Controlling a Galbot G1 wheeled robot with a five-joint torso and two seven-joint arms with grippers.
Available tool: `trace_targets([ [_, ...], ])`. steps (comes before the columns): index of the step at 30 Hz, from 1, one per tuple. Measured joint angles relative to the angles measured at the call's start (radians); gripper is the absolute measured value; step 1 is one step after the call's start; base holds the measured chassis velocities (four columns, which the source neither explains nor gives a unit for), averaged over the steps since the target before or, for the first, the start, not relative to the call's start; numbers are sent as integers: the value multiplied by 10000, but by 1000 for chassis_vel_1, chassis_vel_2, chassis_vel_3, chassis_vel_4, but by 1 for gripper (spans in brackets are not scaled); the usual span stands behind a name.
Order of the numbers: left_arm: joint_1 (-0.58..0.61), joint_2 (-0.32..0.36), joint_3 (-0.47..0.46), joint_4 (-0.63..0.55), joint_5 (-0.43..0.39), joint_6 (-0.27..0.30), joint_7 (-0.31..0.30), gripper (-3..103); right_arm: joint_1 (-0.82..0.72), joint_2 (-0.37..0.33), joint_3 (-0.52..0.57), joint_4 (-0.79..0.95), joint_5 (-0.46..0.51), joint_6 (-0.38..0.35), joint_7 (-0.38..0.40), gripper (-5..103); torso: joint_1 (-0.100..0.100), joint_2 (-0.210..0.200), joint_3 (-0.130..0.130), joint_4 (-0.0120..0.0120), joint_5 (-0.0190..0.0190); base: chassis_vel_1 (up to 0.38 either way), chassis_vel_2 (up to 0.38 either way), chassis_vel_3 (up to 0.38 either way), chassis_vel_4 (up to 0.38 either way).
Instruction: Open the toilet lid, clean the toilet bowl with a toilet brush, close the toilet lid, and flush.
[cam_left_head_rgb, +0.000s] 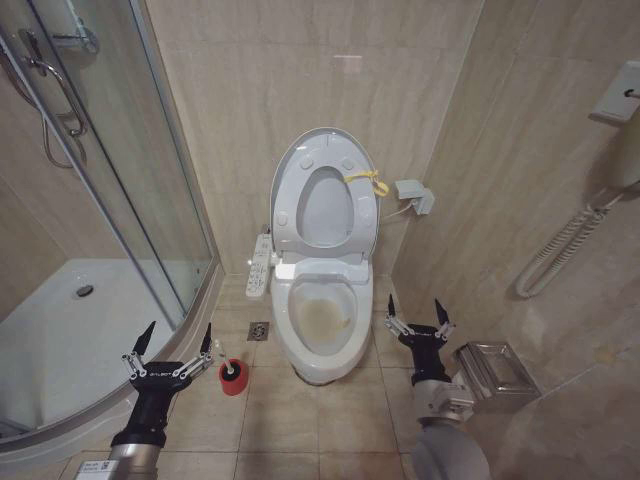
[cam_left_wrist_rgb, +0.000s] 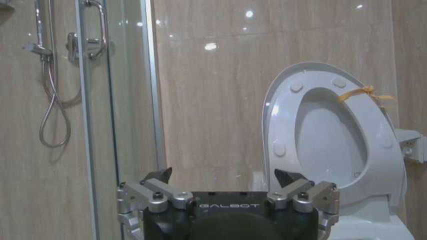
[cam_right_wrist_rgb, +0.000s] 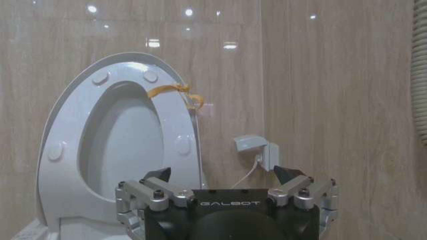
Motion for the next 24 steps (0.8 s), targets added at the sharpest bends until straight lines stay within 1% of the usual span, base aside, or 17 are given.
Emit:
trace_targets([
  [14, 0, 0, 0, 0, 0, 0, 0, 100, 71, -29, -6, -68, 314, -42, 38, 100, 0, 0, 0, 0, 1, 0, 0, 0, 0],
  [24, -1, 0, 0, 0, 0, 0, 0, 100, 65, -35, 1, -75, 325, -39, 45, 100, 0, 0, 0, 0, 1, 0, 0, 0, 0],
])
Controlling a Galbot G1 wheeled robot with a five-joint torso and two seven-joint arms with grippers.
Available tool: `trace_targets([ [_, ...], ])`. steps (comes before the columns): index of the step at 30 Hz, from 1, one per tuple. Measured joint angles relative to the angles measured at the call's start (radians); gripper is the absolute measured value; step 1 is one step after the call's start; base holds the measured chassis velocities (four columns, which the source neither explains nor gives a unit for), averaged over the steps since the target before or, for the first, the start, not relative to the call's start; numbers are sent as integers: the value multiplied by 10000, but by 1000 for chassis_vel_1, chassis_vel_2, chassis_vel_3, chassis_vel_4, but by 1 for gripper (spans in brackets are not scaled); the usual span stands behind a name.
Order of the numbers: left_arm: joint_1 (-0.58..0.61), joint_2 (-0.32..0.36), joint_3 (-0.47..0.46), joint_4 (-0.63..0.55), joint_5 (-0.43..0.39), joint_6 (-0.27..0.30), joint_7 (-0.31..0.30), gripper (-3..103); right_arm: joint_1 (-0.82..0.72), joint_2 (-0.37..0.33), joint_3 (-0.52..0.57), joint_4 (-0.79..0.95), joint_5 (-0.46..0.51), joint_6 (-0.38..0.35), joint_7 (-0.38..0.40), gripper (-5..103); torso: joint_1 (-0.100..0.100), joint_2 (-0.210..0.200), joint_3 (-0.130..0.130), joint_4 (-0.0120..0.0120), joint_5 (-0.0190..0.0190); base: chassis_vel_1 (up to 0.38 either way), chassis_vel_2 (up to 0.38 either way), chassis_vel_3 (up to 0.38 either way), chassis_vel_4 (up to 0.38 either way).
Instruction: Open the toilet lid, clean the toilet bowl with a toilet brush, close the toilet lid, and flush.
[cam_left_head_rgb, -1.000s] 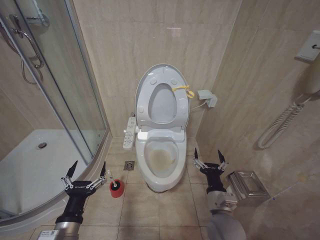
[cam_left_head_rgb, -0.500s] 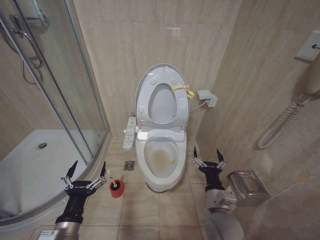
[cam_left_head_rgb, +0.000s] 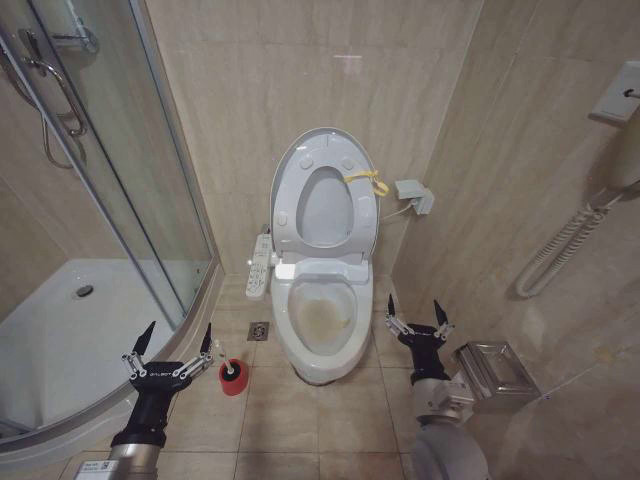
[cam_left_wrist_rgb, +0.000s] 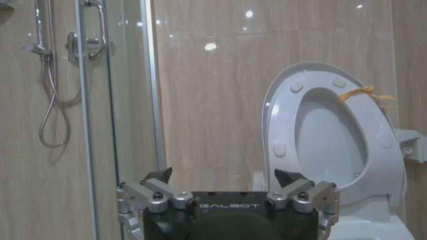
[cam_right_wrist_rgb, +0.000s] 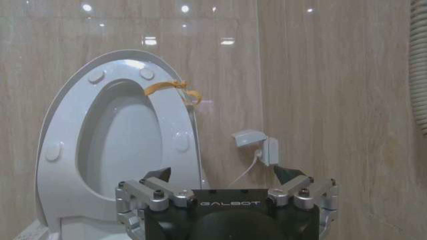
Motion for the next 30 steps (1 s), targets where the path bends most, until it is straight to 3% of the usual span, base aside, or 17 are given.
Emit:
trace_targets([
  [30, 0, 0, 0, 0, 0, 0, 0, 100, 0, -2, 2, -7, -8, -1, 3, 100, 0, 0, 0, 0, 0, 0, 0, 0, 0],
])
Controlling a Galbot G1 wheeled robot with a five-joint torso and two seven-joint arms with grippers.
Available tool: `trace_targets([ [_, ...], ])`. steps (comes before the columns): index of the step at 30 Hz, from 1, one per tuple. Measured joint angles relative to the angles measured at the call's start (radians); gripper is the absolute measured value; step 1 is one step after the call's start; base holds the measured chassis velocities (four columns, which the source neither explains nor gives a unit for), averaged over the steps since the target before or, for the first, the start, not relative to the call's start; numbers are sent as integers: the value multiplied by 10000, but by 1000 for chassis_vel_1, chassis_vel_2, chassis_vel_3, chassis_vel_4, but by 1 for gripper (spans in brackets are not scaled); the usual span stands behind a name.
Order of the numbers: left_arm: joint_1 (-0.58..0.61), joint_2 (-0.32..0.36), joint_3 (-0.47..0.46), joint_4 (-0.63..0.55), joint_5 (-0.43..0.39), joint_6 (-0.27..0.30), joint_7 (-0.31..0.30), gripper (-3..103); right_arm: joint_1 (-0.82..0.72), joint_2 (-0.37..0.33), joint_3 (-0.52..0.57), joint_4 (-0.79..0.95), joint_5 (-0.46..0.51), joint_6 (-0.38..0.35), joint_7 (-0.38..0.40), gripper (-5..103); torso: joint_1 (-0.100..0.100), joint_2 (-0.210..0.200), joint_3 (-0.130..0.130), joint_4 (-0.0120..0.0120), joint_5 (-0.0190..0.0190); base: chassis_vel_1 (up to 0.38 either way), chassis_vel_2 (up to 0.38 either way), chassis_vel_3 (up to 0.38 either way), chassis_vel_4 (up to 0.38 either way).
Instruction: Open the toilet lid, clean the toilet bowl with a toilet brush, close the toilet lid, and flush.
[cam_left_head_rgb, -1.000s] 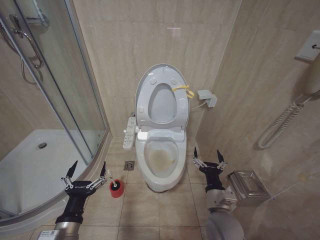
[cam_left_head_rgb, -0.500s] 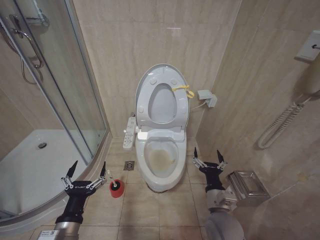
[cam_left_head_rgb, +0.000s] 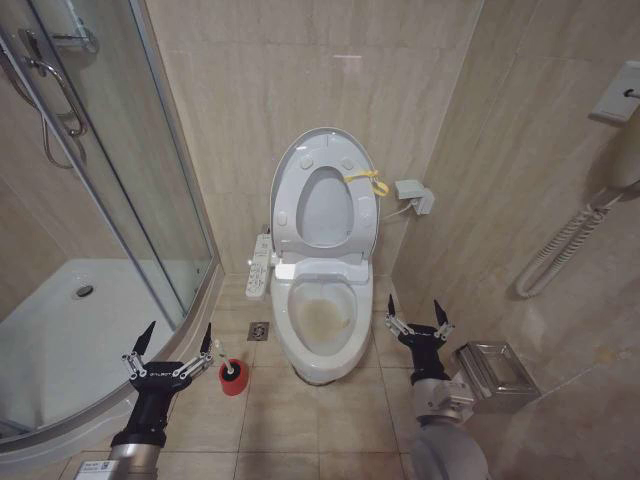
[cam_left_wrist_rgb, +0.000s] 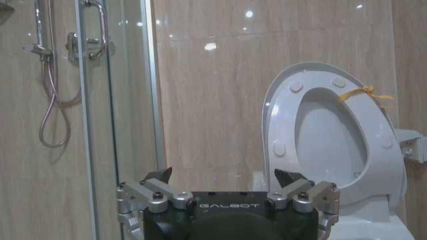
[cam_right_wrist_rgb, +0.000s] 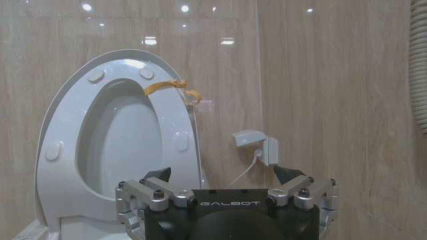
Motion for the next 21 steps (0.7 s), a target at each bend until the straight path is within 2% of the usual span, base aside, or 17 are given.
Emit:
trace_targets([
  [21, 0, 0, 0, 0, 0, 0, -1, 100, 0, 0, 0, 0, -9, 0, 0, 100, 0, 0, 0, 0, 0, 0, 0, 0, 0],
])
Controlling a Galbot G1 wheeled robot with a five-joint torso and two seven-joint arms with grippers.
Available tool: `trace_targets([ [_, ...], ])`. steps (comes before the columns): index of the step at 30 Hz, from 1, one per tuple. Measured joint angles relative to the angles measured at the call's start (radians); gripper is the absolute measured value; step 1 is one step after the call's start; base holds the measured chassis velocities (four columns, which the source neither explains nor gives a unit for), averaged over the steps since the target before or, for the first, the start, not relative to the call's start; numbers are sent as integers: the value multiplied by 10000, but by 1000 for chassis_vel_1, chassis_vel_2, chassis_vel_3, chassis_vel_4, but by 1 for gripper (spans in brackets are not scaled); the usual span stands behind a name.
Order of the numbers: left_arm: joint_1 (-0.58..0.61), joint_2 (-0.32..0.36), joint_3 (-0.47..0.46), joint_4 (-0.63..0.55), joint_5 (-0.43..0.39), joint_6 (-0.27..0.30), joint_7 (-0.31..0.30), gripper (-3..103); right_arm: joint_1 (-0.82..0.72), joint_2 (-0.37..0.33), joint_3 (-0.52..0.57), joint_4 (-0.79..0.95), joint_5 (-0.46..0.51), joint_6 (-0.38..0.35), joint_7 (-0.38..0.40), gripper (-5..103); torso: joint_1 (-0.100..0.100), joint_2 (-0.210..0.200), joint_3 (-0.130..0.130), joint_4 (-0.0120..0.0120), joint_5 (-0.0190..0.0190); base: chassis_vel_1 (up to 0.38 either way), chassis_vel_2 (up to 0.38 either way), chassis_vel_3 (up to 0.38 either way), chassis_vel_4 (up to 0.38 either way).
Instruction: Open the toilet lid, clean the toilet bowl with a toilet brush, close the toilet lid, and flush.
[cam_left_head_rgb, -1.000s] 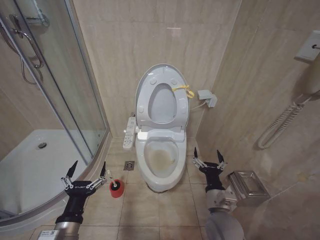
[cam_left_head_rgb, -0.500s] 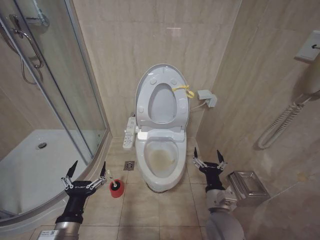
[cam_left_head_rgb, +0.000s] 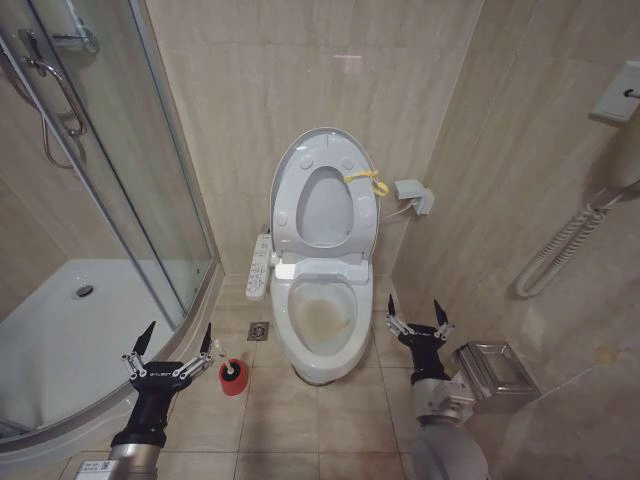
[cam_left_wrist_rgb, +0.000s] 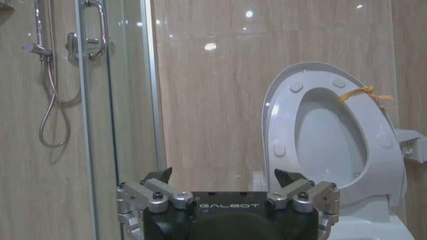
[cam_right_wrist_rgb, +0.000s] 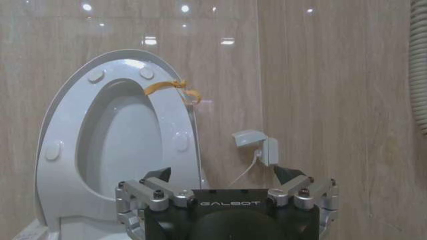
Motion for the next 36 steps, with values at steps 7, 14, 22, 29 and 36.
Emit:
trace_targets([
  [7, 0, 0, 0, 0, 0, 0, 0, 100, 0, 0, 0, 0, 0, 0, 0, 100, 0, 0, 0, 0, 0, 0, 0, 0, 0],
  [14, 0, 0, 0, 0, 0, 0, 1, 100, 0, 0, 0, 0, 0, 0, 0, 100, 0, 0, 0, 0, 0, 0, 0, 0, 0],
  [22, 0, 0, 0, 0, 0, 0, 1, 100, 0, 0, 0, 0, -1, 0, 0, 100, -1, 0, 0, 0, 0, 0, 0, 0, 0],
  [29, 0, 0, 0, 0, 0, 0, 0, 100, 0, 0, 0, 0, -1, 0, 0, 100, -4, 1, -1, -2, 1, -64, 59, 71, -96],
  [36, -2, 0, 0, 0, 0, 0, 0, 100, 4, 0, 1, 0, -1, 0, 0, 100, 6, -2, 3, -3, -2, -178, 160, 177, -189],
])
